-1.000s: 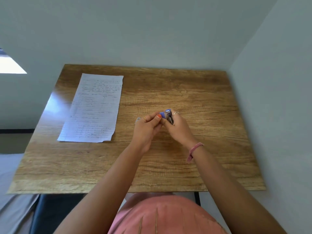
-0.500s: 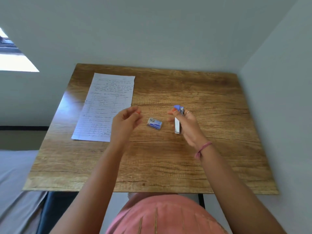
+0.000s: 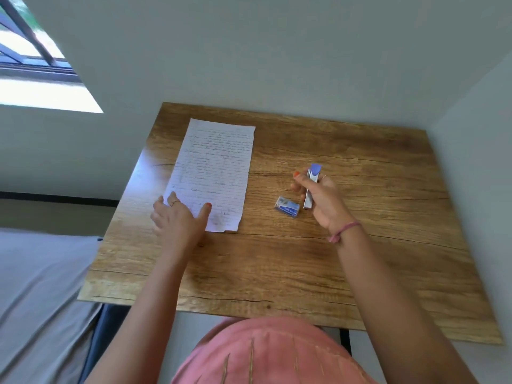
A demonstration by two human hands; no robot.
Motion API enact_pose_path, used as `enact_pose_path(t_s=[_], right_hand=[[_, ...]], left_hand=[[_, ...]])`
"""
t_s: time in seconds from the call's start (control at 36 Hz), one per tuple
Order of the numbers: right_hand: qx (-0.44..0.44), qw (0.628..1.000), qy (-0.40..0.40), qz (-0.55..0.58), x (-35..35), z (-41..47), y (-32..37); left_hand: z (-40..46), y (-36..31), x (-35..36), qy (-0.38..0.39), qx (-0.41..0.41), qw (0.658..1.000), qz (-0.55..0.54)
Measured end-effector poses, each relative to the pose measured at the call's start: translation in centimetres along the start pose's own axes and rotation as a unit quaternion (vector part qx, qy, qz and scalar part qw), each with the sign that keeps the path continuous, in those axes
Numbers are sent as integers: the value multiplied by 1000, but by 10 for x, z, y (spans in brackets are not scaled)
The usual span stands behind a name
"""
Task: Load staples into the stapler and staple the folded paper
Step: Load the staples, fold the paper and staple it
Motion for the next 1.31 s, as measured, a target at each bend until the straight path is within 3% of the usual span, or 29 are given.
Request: enact_pose_path(t_s=[0.28,0.5,0.67,0.97,1.08,1.31], right_hand=[[5,1000,-8,-27,29,10,-7],[83,984,22,-155,60,24,-9],[37,956,17,-291,95,35,-10],[-38,910,1,-413,122,39,-18],[-45,904,-3,-426,121,39,-20],[-6,940,13,-339,111,41,-17]], left_hand=[[40,5,-9,-17,-14,1000,20],[81,-20,-19,2,-13,1000,7],[101,-38,-23,51,-23,998,-9],[115,-40,-33,135,-17,988,-69],[117,-37,-35,213,-36,959,-181],[121,-27,-47,312,1,907,-283]])
Point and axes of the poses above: each hand's wrist, its own z-axis towards the middle knuckle, its own x-axis out of the palm, y = z × x, the point moved 1 cm from there along z, towards the middle knuckle, and after that the axes turned 4 degrees about -x, right-handed, at the moved point
